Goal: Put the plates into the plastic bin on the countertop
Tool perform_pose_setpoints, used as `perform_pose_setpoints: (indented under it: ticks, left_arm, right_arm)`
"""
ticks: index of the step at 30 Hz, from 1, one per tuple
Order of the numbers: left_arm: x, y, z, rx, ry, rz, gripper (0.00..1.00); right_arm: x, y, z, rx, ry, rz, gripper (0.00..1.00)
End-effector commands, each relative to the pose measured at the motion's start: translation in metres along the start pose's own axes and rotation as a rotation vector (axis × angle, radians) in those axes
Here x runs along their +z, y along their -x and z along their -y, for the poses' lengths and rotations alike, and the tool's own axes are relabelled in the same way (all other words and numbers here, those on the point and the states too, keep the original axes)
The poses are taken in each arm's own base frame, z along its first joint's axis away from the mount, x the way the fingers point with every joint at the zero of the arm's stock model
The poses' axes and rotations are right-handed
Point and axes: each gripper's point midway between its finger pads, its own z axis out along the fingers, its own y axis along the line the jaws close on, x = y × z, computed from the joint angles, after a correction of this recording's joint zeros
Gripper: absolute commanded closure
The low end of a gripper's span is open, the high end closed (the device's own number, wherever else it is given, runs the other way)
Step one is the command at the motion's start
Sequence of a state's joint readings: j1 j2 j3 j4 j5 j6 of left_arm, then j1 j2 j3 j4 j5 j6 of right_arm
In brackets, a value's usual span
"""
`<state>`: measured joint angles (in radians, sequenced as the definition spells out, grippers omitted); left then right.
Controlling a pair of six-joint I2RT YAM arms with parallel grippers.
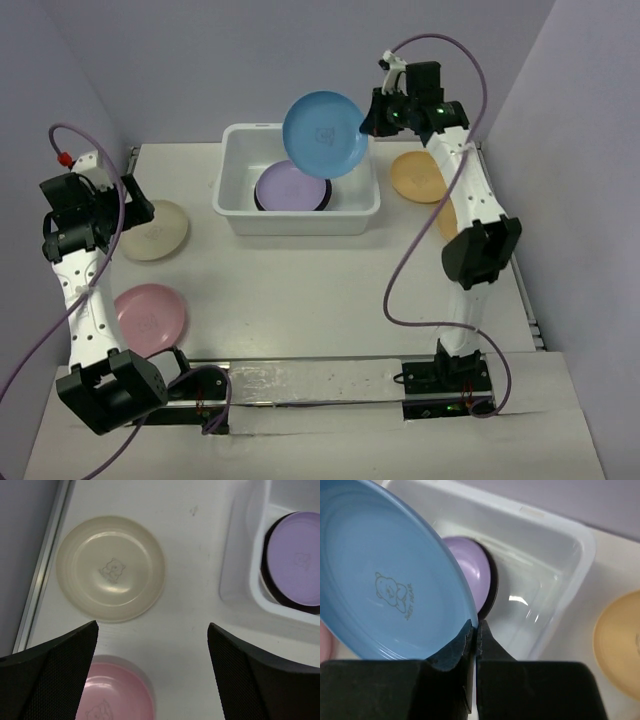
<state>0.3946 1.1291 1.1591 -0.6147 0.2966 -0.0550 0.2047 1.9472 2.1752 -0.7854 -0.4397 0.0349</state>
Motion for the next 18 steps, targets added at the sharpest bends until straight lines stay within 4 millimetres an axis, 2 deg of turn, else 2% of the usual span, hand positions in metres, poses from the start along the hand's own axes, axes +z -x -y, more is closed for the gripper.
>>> perform_pose_setpoints:
  ticks: [1,4,5,8,13,16,18]
  left_arm:
    - [-0.009,-0.015,-0.038,-0.101,0.178,-0.024,0.06]
    - [-0.004,-0.026,-0.052,-0.153,0.219,-0.071,0.06]
    - [-0.002,-0.033,-0.058,-0.175,0.232,-0.093,0.06]
    - [0.005,-0.045,-0.066,-0.216,0.213,-0.136,0.07]
    - [0.025,-0.064,-0.081,-0.257,0.176,-0.227,0.09]
    - [0.032,-0.059,-0.093,-0.256,0.187,-0.217,0.09]
    - [0.036,-0.06,-0.097,-0.258,0.189,-0.224,0.08]
  right_arm:
    - [0.045,0.012,-0.006,0.091,-0.082,0.035,1.0]
    - [0.077,-0.009,0.0,0.119,-0.111,-0.018,1.0]
    - [0.094,-0.024,0.007,0.135,-0.128,-0.051,1.0]
    - [0.116,-0.041,0.013,0.142,-0.156,-0.083,1.0]
    - [0.144,-0.059,0.011,0.132,-0.168,-0.112,1.0]
    - [0.16,-0.076,0.013,0.137,-0.182,-0.141,1.0]
    - [0.164,-0.08,0.012,0.132,-0.178,-0.149,1.0]
